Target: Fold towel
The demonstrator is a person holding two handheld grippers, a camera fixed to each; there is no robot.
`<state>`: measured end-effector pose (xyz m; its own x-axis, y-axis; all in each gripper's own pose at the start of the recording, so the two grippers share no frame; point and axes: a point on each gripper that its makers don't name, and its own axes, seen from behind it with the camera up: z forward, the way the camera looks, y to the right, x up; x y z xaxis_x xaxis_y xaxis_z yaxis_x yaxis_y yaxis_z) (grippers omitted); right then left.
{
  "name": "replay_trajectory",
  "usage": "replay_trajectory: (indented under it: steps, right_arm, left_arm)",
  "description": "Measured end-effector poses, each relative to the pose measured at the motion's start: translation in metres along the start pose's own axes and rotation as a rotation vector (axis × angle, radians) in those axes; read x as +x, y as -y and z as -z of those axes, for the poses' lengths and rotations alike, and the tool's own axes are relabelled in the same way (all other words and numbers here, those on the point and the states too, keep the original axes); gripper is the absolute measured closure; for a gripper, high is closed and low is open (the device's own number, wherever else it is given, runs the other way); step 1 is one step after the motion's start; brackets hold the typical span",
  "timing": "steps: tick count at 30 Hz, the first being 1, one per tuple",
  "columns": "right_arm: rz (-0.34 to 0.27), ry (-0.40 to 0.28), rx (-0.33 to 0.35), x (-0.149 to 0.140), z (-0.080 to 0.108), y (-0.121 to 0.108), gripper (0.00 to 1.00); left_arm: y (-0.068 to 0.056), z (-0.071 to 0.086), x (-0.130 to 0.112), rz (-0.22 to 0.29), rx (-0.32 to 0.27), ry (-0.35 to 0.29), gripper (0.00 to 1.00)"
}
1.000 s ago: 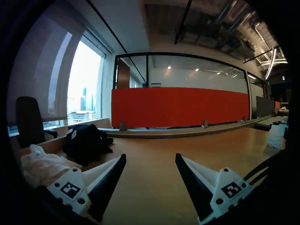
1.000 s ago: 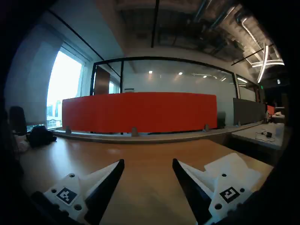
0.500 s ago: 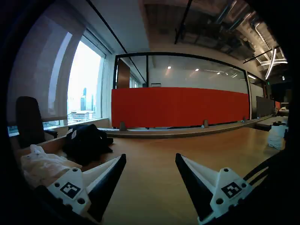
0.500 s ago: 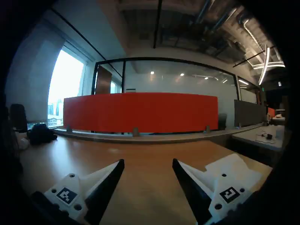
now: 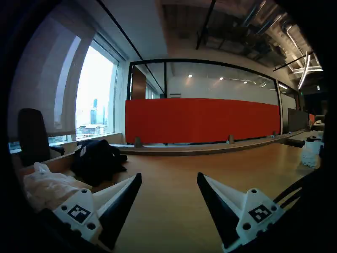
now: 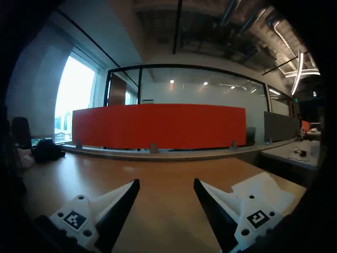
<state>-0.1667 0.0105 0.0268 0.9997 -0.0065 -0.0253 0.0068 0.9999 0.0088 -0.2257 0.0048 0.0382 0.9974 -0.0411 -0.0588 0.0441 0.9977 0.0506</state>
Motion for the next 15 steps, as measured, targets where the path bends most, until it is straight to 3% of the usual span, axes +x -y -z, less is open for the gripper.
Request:
replay_trajectory:
  steps: [15]
  right_arm:
    - [0.000, 0.000, -0.007, 0.0009, -0.0011, -0.0003, 0.01]
  left_arm:
    - [-0.0006, -0.0002, -0.0003, 0.000, 0.000, 0.000, 0.03]
